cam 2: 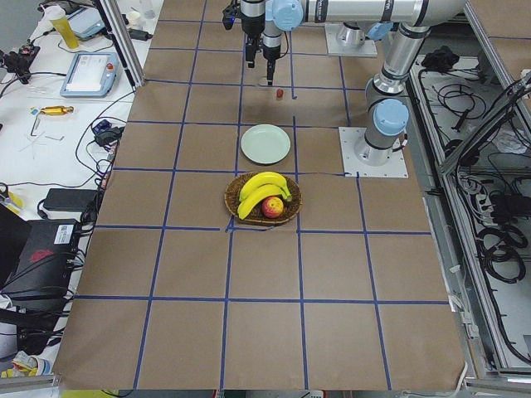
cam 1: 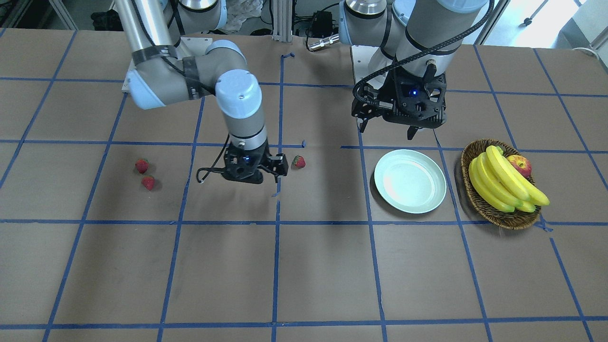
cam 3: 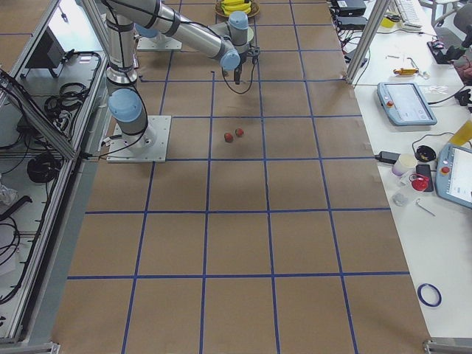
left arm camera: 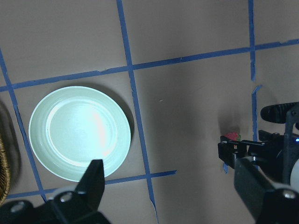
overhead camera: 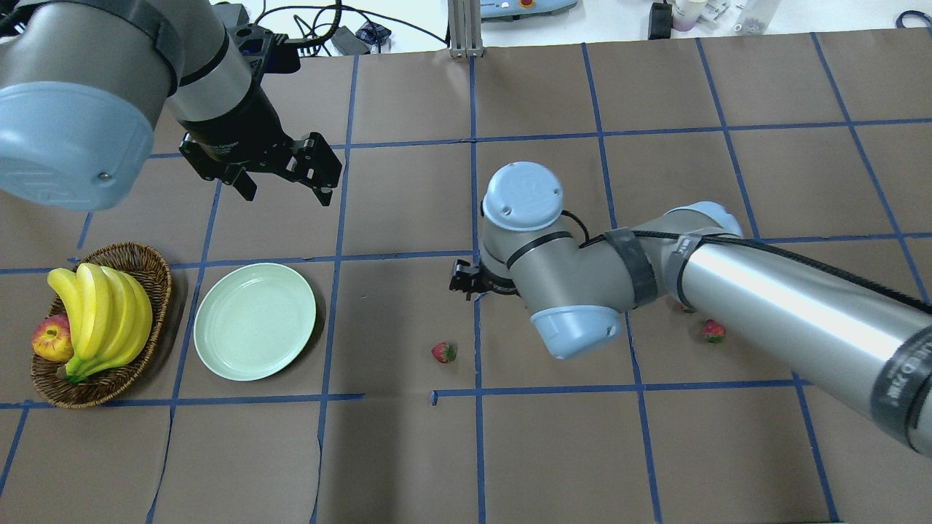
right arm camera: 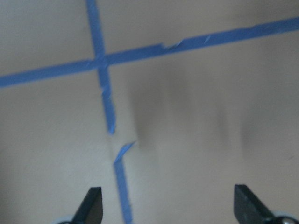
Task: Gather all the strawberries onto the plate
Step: 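Carry the strawberry toward the plate and release it mid-table with the right gripper, then return the right gripper to the cluster and grasp a second strawberry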
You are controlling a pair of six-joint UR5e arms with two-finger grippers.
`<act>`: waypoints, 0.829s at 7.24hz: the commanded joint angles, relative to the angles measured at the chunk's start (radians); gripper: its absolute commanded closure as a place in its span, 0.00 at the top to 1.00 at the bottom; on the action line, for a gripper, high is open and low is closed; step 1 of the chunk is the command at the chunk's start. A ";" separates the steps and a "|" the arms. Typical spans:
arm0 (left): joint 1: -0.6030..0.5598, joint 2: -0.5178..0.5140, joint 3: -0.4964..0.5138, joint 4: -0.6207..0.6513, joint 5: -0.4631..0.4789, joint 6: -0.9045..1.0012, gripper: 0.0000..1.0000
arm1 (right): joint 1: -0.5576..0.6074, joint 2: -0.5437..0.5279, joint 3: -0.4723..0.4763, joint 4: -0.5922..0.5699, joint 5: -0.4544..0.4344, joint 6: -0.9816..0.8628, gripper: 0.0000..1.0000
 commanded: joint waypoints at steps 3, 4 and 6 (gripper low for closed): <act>0.000 -0.003 -0.003 0.001 0.000 0.000 1.00 | -0.337 -0.079 0.011 0.204 -0.099 -0.584 1.00; 0.000 -0.005 -0.003 0.001 -0.001 0.000 1.00 | -0.402 -0.079 0.013 0.223 -0.099 -0.683 1.00; 0.000 -0.006 -0.003 0.001 -0.001 0.000 1.00 | -0.467 -0.081 0.078 0.201 -0.097 -0.866 1.00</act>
